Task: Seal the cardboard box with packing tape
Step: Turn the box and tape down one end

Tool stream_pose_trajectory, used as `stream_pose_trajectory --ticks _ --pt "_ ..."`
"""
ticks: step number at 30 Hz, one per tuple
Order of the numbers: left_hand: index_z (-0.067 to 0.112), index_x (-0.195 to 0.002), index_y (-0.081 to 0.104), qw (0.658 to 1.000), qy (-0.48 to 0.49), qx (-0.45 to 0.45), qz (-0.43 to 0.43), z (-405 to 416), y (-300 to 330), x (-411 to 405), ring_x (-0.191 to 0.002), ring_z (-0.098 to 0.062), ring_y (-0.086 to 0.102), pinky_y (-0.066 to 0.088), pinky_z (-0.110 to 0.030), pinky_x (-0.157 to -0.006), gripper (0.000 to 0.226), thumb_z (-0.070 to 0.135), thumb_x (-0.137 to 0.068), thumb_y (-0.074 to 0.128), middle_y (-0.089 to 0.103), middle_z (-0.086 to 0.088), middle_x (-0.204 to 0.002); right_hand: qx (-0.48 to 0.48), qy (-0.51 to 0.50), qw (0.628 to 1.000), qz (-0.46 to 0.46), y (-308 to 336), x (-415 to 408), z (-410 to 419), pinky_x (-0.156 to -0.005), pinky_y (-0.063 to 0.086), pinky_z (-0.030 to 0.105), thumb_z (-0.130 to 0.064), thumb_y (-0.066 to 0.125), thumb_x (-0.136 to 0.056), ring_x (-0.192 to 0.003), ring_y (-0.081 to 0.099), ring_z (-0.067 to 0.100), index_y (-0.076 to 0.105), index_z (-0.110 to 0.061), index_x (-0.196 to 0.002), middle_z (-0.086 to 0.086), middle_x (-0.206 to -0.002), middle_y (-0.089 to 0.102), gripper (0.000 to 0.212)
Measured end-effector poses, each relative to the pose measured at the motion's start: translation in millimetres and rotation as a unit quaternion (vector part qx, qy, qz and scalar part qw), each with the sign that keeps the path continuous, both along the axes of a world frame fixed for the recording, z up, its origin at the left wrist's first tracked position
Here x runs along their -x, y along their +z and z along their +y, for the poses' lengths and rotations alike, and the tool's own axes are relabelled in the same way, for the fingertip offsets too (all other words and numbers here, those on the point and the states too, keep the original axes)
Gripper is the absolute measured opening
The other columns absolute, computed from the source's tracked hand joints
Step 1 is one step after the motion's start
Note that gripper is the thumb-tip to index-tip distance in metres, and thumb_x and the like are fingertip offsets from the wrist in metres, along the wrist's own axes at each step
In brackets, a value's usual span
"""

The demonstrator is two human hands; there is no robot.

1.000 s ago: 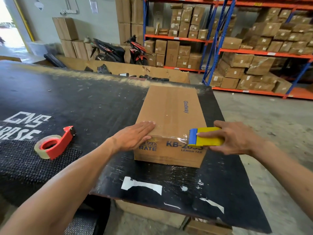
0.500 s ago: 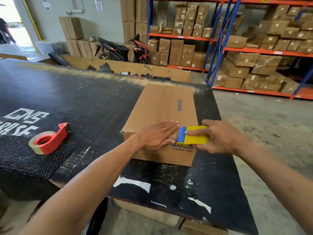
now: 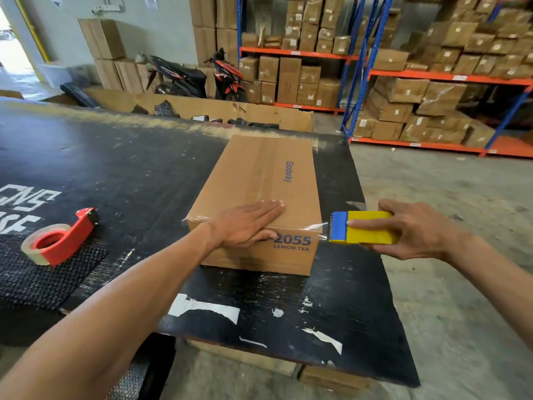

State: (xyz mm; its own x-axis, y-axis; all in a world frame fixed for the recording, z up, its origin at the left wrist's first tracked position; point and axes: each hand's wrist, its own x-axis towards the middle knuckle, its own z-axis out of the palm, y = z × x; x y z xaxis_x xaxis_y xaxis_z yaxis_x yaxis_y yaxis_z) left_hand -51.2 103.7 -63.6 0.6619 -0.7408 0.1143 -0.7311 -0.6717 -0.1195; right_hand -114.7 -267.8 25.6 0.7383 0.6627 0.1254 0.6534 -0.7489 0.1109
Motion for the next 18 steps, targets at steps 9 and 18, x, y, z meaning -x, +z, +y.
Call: stream_pose_trajectory --ticks 9,18 --pt "0.009 -0.157 0.008 1.000 0.008 -0.014 -0.018 -2 0 1 -0.151 -0.018 0.011 0.008 -0.033 -0.124 0.083 0.064 -0.096 -0.002 0.013 -0.008 -0.164 0.055 -0.041 0.997 -0.018 -23 -1 16 -0.043 0.041 0.026 -0.051 0.077 -0.068 -0.057 0.062 0.028 0.064 -0.048 -0.125 0.010 -0.098 0.067 0.059" --pt "-0.005 -0.140 0.046 0.984 0.017 -0.041 -0.170 -33 -4 5 -0.117 -0.041 0.060 0.046 -0.047 -0.103 0.079 0.059 -0.101 0.021 0.060 -0.029 -0.129 0.134 -0.002 0.988 -0.082 -47 19 32 -0.040 0.029 0.026 -0.029 0.083 -0.051 -0.042 0.054 0.029 0.065 -0.024 -0.103 0.014 -0.073 0.054 0.055"
